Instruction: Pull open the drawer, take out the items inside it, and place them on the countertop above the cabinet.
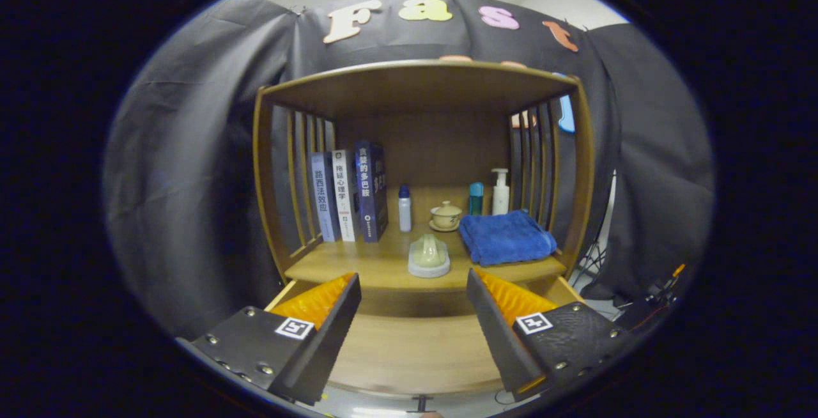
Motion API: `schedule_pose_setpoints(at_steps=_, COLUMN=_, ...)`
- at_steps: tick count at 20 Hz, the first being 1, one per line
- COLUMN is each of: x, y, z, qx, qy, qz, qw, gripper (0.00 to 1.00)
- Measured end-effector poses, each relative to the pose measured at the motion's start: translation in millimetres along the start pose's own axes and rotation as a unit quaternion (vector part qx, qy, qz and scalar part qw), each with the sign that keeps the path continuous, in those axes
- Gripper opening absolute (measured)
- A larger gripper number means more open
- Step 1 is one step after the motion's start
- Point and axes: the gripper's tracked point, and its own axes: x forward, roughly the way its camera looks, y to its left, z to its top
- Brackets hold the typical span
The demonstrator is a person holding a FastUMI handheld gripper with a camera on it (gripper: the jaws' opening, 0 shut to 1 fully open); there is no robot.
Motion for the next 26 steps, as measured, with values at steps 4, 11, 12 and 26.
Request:
schedule_pose_setpoints(at_steps=4, x=-52, y=-2, z=-29, qx=0.012, qy=-0.003, qz=0.002, qw=1.0, gripper=0.99)
schedule_pose_setpoints(at_steps=11, x=-96, y=-24, z=-121, qx=0.025, qy=-0.008, qz=-0.005, qw=1.0, gripper=0.99)
schedule_pose_setpoints(at_steps=12, x=-96, y=-25, z=-129, qx=0.022, qy=-0.011, qz=-0.004, qw=1.0, gripper=0.99)
schedule_pose_setpoints(at_steps=26, x=-75, y=-35, z=-194, qx=0.006, qy=0.006, qz=-0.009, qw=1.0, gripper=0.99)
